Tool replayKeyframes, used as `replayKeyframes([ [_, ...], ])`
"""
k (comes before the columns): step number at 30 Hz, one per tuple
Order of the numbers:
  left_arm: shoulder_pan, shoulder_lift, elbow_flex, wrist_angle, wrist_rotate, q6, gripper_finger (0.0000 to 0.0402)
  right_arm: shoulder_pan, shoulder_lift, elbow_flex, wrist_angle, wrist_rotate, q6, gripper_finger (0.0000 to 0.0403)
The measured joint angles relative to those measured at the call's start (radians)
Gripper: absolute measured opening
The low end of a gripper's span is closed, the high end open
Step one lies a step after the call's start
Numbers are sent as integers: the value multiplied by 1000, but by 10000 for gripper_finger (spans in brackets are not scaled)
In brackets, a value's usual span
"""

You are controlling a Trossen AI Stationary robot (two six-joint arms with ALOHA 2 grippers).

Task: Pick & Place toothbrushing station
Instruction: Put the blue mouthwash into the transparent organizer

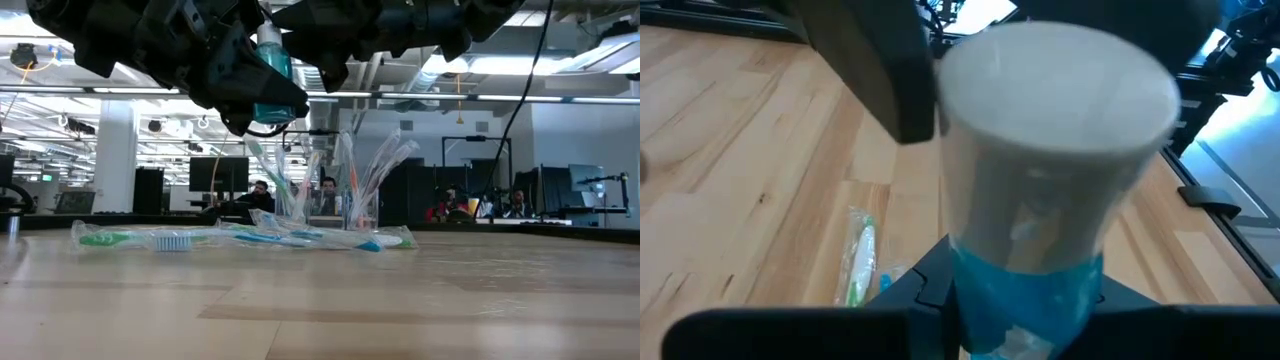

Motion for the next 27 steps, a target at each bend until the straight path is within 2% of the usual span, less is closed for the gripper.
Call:
replayKeyframes([
  [2, 0, 0, 0, 0, -3, 0, 70, 4, 30, 3, 30, 30, 3, 131],
  [8, 0, 0, 0, -7, -18, -1, 70, 10, 91, 22, 61, 26, 4, 131],
  [22, 0, -1, 0, -10, -18, 0, 70, 10, 67, 26, 57, 27, 4, 130],
  [27, 0, -1, 0, -10, -17, 0, 70, 10, 67, 25, 54, 27, 3, 110],
])
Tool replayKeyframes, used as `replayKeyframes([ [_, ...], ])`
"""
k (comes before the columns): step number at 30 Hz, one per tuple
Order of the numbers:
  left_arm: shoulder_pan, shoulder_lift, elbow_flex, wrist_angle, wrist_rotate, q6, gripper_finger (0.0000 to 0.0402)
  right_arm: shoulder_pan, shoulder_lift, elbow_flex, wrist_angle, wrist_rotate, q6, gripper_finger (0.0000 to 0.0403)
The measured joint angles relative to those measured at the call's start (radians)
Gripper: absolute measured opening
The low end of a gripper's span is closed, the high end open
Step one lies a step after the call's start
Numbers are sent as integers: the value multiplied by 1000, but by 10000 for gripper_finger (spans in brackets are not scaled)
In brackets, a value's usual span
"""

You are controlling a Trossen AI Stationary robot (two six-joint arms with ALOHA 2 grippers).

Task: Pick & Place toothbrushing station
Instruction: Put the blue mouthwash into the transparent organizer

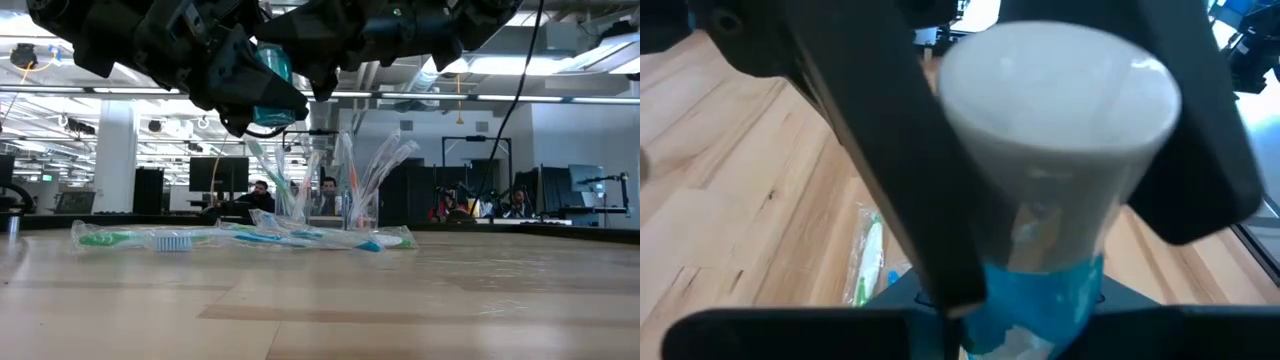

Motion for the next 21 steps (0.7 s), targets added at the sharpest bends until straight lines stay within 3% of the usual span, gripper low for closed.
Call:
replayKeyframes([
  [4, 0, 0, 0, 0, 2, 0, 70, 0, 0, 0, 0, 0, 0, 87],
  [9, 0, 0, 0, 0, 3, 0, 73, 0, 0, 0, -2, 0, 0, 87],
  [21, 0, -41, -4, -21, -5, 27, 124, 0, 0, -1, -9, 0, 0, 87],
])
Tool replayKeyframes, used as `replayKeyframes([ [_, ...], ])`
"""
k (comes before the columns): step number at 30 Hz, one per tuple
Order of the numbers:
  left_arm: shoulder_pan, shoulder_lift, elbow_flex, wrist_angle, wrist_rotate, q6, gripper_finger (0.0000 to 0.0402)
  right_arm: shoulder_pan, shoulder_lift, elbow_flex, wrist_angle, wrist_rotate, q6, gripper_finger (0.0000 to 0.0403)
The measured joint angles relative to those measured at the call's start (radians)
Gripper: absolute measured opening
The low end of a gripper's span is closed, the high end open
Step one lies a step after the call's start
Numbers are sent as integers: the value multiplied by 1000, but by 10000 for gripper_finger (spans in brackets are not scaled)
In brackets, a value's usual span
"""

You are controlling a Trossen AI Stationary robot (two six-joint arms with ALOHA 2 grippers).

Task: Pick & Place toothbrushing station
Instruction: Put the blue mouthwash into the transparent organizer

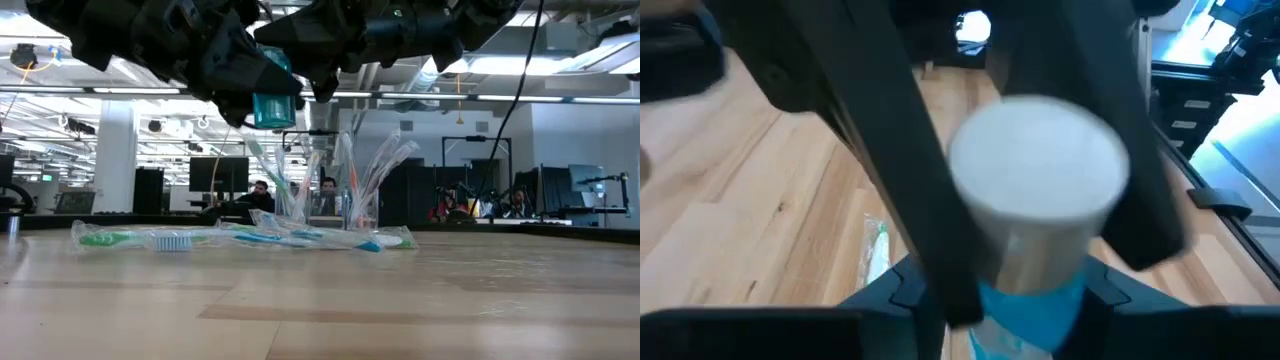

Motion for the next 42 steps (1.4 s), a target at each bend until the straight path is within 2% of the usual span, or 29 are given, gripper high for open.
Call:
replayKeyframes([
  [6, -1, -115, -65, -14, -16, -4, 133, -6, 0, 0, -1, 4, 0, 87],
  [11, -1, -218, -159, -15, -67, -54, 130, -26, 1, 0, -2, 10, 0, 87],
  [16, -5, -281, -201, -6, -79, -64, 124, -55, 1, 0, 1, 10, 0, 87],
  [33, -35, -287, -204, -1, -97, -64, 108, -175, 1, 0, -22, 58, -6, 86],
  [42, -36, -287, -204, -4, -97, -87, 106, -246, -10, 0, -61, 128, -25, 86],
])
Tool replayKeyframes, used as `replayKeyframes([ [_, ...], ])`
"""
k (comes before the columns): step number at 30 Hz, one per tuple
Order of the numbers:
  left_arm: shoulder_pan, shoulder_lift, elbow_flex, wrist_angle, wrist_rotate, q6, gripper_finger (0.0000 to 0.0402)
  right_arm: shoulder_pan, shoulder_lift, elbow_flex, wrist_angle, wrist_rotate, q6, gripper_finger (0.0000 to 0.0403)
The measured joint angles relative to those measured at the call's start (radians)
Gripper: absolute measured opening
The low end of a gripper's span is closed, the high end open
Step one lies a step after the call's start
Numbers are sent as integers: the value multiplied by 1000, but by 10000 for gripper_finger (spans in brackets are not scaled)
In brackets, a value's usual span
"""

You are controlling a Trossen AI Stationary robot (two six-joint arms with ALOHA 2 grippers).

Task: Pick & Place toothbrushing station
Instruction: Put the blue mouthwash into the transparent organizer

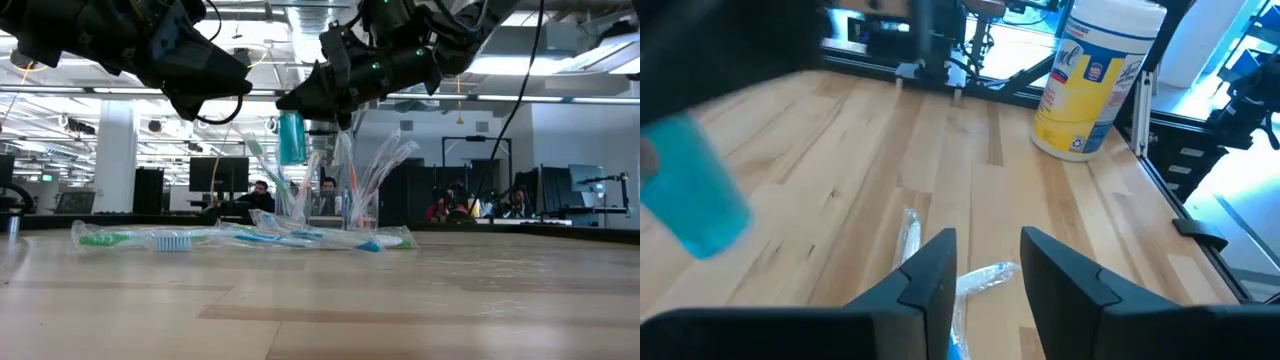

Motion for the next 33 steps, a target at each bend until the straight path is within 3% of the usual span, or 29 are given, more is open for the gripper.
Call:
replayKeyframes([
  [13, 0, 0, 0, -4, 0, -1, 106, -97, 0, -1, -18, 110, -12, 86],
  [33, 24, 0, 0, -5, -45, 5, 106, -216, 0, -1, 35, 189, -27, 86],
])
